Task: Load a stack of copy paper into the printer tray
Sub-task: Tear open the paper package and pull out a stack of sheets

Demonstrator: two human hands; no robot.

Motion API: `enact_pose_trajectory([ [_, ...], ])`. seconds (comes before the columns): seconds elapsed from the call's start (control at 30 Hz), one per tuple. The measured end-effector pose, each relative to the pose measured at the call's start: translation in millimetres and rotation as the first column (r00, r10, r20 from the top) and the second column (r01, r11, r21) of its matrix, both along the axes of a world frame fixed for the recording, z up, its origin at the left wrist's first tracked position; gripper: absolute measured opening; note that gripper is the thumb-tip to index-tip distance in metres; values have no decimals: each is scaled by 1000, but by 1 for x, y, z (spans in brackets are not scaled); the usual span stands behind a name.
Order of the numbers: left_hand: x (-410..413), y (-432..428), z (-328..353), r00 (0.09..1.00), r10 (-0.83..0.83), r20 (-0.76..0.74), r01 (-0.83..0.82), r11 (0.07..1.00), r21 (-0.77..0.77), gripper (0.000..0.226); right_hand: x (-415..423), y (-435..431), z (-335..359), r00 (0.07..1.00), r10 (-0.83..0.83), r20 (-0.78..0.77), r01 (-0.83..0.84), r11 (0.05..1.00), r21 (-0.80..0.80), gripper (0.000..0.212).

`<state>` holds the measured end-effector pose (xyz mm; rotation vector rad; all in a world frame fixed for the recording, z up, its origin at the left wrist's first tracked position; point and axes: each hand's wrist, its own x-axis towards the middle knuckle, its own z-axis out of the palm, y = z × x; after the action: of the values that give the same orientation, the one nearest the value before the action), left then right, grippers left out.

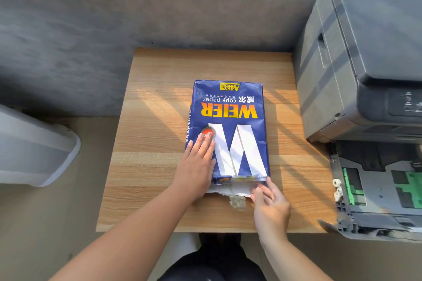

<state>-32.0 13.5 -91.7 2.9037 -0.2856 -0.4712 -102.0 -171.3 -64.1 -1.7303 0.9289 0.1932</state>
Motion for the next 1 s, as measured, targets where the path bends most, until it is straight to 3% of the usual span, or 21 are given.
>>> enact_pose_trajectory([
  [0.23,-5,-2,2,998,62,30,-62,998,9,57,13,-11,-6,996,-61,66,66,995,-78,9],
  [0.37,-8,-4,-1,995,96,-23,-97,994,-48,54,25,-14,-10,986,-159,44,161,987,-29,4],
  [0.63,-10,-5,-2,994,110,1,-110,992,-60,53,39,-18,-10,931,-340,-130,363,896,256,16],
  [0.83,-8,0,3,996,87,8,-86,995,-47,56,35,-39,-1,951,-235,-202,310,716,626,22],
  [1.0,-7,1,7,997,72,-18,-72,996,-50,52,32,-45,-5,953,-223,-204,302,701,646,30],
])
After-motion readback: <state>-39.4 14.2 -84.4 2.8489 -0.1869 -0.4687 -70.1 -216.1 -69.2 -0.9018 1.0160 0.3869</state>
